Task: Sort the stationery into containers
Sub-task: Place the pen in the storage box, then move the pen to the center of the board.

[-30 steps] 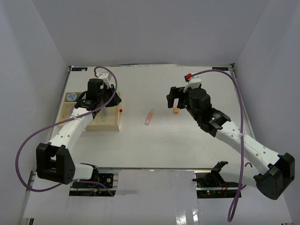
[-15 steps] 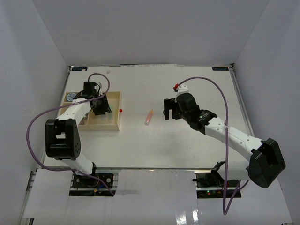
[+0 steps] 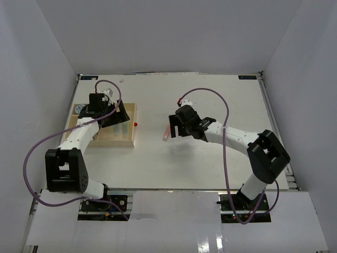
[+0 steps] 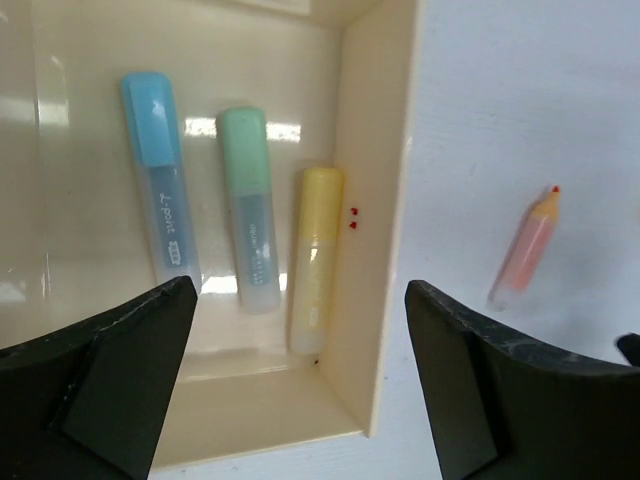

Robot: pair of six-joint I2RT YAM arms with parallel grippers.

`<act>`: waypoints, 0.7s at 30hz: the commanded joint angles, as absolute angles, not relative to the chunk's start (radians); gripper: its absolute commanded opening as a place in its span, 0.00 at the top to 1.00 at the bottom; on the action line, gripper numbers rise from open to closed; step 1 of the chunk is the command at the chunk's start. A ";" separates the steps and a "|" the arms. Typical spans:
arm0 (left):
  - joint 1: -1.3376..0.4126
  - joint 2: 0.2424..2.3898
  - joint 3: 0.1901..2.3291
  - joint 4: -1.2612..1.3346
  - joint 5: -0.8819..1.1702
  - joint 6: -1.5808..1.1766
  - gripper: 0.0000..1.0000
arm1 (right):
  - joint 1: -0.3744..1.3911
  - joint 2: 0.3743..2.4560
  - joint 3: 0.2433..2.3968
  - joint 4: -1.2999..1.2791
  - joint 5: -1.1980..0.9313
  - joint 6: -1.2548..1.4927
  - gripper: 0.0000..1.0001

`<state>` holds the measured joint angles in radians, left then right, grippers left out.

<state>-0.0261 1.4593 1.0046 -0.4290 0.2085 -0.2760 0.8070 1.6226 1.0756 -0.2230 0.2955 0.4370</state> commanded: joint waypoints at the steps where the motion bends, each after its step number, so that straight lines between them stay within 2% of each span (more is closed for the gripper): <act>1: -0.023 1.332 0.968 -0.336 0.250 -0.296 0.02 | 0.837 1.695 1.188 -0.230 0.340 0.515 0.11; 8: -0.023 1.247 0.930 -0.298 0.206 -0.321 0.02 | 0.868 1.905 1.409 -0.354 0.413 0.575 0.13; 21: -0.023 1.249 0.930 -0.291 0.275 -0.333 0.02 | 0.867 2.060 1.519 -0.390 0.440 0.669 0.29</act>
<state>-0.0261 1.2701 0.9390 -0.3119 0.2462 -0.3241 0.8680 2.0441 1.4670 -0.3759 0.4061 0.6312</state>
